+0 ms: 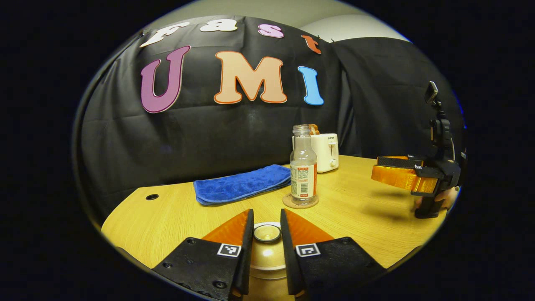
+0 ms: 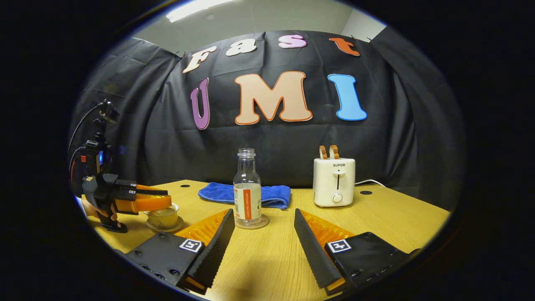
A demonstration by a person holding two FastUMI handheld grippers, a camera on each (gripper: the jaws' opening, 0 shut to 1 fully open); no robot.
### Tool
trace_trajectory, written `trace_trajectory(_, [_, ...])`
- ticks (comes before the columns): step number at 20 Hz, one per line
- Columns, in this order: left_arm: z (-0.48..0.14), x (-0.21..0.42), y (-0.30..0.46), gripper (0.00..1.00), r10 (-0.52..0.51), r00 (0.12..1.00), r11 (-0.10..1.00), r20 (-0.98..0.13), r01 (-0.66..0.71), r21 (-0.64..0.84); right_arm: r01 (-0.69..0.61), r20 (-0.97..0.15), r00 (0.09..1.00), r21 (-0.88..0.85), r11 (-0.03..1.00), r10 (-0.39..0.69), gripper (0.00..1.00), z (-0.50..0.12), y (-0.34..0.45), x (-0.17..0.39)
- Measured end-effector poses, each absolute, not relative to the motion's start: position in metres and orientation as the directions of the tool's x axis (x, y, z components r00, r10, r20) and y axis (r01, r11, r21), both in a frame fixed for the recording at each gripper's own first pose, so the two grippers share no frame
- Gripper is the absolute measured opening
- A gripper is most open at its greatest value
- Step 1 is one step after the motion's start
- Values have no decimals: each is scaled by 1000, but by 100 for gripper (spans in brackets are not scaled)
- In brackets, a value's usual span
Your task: Open the teacup lid with one hand, grasp the water bottle and pour water into the teacup with the other hand; after pouring, place the water bottle on the coaster and then close the teacup lid.
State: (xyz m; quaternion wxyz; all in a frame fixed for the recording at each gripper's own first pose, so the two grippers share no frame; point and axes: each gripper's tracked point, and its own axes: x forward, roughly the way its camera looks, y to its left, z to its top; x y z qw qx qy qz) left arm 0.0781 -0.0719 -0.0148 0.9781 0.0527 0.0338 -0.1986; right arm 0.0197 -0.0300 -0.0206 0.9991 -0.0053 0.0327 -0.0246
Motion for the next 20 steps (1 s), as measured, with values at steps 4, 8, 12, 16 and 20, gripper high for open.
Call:
trace_trajectory(4, [-14,75,-69,52,-378,923,920,-78,383,79,62,-65,996,-14,998,-63,92,-20,-33,19])
trace_trajectory(8, [-12,63,-65,84,-361,930,928,-70,365,75,91,-62,994,-17,996,-92,92,-20,-38,18])
trace_trajectory(12, [-6,51,-53,97,-305,952,950,-25,306,64,106,-61,992,-19,994,-107,93,-20,-41,17])
trace_trajectory(16, [-2,38,-28,97,-194,981,981,11,193,13,154,-56,986,-24,988,-155,92,-19,-50,11])
trace_trajectory(20, [0,17,23,97,-2,1000,1000,30,1,12,210,-51,976,-29,977,-212,92,-18,-59,5])
